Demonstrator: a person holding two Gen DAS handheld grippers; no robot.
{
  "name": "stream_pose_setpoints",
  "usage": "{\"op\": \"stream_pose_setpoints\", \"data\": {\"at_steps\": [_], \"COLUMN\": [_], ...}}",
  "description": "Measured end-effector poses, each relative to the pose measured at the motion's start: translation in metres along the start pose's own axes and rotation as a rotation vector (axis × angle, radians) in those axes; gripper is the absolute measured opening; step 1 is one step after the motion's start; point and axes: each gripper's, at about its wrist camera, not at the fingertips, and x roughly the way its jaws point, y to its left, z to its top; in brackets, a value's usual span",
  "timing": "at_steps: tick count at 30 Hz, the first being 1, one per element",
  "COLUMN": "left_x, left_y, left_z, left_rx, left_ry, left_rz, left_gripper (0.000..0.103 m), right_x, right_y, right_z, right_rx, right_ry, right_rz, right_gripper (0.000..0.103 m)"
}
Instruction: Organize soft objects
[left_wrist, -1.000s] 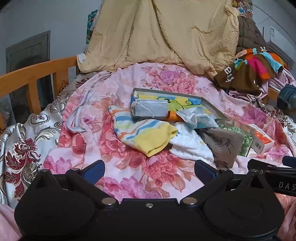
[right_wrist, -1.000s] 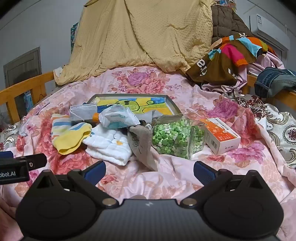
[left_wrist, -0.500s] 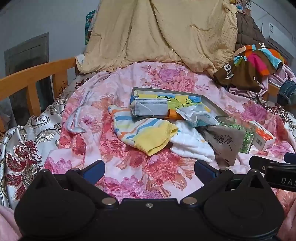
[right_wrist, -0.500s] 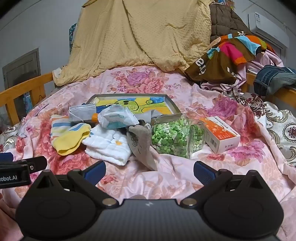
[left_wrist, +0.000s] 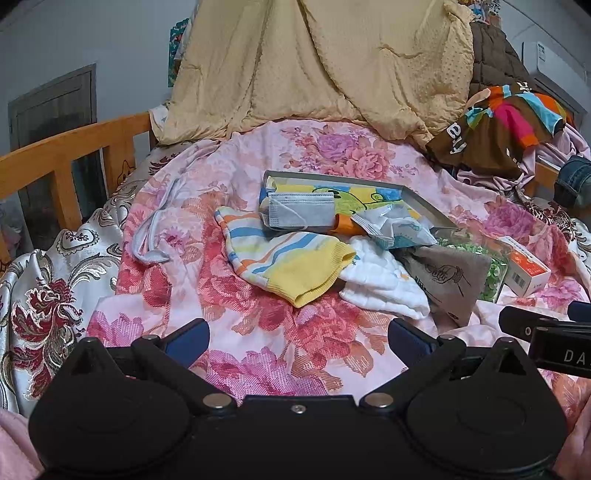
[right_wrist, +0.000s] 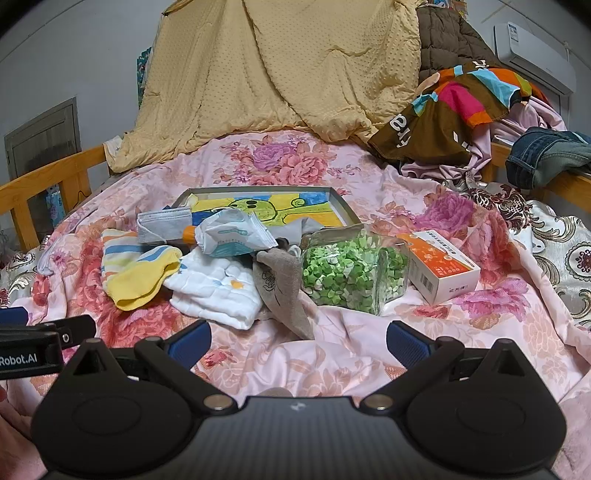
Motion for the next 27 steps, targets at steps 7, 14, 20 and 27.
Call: {"op": "stream_pose_setpoints", "data": {"at_steps": [7, 14, 20, 27], "left_x": [-0.0002, -0.0002, -0.0004, -0.0004], "left_y": [-0.0007, -0.0011, -0.0022, -0.0025], "left_z": [0.0001, 0.0001, -0.0003, -0.0004], "left_rx": [0.001, 0.001, 0.008, 0.01], "left_ry": [0.0, 0.001, 0.003, 0.003], "left_rz": [0.0, 0.001, -0.001, -0.002], "left_gripper": [0.102, 0.102, 0.102, 0.102], "right_x": [0.0005, 0.0003, 0.0006, 0.0012], "right_y": [-0.0002, -0.0001, -0.0001, 0.0005], "right_z": [-0.0005, 0.0004, 0.0008, 0.0003], "right_rx": [0.002, 0.002, 0.003, 0.004], "right_ry": [0.001, 0.001, 0.002, 0.002], "right_rz": [0.001, 0.002, 0.003, 0.003], "right_gripper": [0.103, 0.103, 0.103, 0.103]}}
